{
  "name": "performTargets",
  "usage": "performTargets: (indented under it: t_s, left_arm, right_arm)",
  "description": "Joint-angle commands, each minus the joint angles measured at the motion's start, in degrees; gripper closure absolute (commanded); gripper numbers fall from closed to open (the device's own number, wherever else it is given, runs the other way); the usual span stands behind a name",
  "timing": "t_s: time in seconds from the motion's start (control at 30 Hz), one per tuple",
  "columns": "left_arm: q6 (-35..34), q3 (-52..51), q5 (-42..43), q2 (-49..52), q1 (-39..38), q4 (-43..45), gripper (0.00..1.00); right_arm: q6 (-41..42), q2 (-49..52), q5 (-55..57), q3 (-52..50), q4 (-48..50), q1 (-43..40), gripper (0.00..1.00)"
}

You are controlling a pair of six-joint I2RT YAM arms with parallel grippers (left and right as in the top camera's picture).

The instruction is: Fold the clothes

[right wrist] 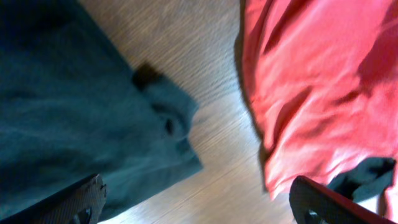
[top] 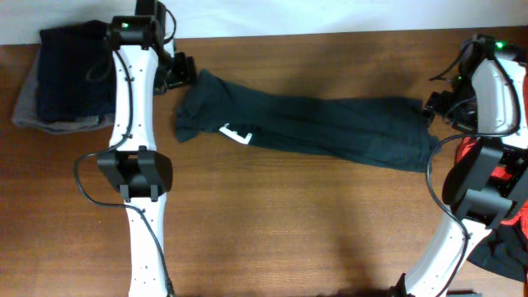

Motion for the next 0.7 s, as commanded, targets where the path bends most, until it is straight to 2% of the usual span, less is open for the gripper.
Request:
performTargets:
  t_s: [0.0, 0.17, 0.3, 0.47, 0.67]
  left_arm:
    - [3.9, 1.1, 2.6, 0.4, -2.1, 1.2, 0.01]
    - [3.9, 1.1, 2.5, 0.4, -2.7, 3.6, 0.01]
    - [3.9, 1.1, 2.5, 0.4, -2.7, 4.3, 0.01]
    - [3.9, 1.1, 2.5, 0.4, -2.7, 4.3, 0.01]
    - [3.9, 1.1, 2.5, 0.4, -2.7, 4.3, 0.01]
  right_arm:
    - [-11.9, -0.3, -3.5, 1.1, 0.7, -3.9, 0.01]
    - [-25.9, 1.0, -21.3, 1.0, 1.0, -8.5, 0.01]
    - [-34.9, 1.3, -30.1, 1.0, 1.3, -10.7, 0.01]
    - [-38.5, 3.1, -34.1, 0.9, 1.9, -11.6, 0.01]
    - [-38.8, 7.4, -36.6, 0.8, 3.1, -11.6, 0.01]
